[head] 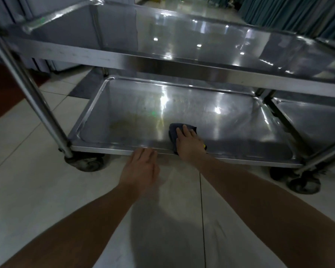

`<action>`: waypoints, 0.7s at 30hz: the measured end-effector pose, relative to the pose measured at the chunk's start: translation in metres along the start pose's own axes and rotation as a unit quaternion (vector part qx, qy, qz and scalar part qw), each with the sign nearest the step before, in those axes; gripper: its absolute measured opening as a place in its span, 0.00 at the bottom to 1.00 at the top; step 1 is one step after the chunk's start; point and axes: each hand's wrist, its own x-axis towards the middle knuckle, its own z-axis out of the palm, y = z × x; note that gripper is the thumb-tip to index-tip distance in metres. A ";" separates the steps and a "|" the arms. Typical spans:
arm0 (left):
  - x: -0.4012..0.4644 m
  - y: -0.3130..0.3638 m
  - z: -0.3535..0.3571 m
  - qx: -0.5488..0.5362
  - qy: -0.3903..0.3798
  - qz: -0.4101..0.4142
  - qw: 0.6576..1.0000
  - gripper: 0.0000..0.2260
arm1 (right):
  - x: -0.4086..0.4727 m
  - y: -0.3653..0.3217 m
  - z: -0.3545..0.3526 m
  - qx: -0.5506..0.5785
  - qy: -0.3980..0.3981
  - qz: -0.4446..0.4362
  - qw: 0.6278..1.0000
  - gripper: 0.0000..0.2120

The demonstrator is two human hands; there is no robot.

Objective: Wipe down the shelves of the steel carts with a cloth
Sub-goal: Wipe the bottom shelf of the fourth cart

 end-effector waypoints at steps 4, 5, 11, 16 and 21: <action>-0.001 -0.001 0.003 -0.011 0.029 0.008 0.999 0.23 | 0.021 -0.002 -0.001 -0.002 0.012 0.002 1.000 0.26; 0.000 -0.001 0.004 -0.011 0.034 0.014 0.999 0.22 | 0.028 0.000 -0.002 -0.003 0.018 -0.001 1.000 0.26; 0.004 -0.006 0.018 -0.044 0.091 0.047 0.994 0.21 | 0.080 0.010 -0.007 0.012 0.045 0.003 0.999 0.26; 0.004 -0.008 0.025 -0.014 0.143 0.088 0.986 0.20 | 0.114 0.000 -0.015 0.031 0.064 0.040 0.997 0.26; 0.005 -0.009 0.032 -0.037 0.126 0.064 0.989 0.20 | 0.124 -0.031 -0.012 0.022 0.070 -0.004 0.997 0.27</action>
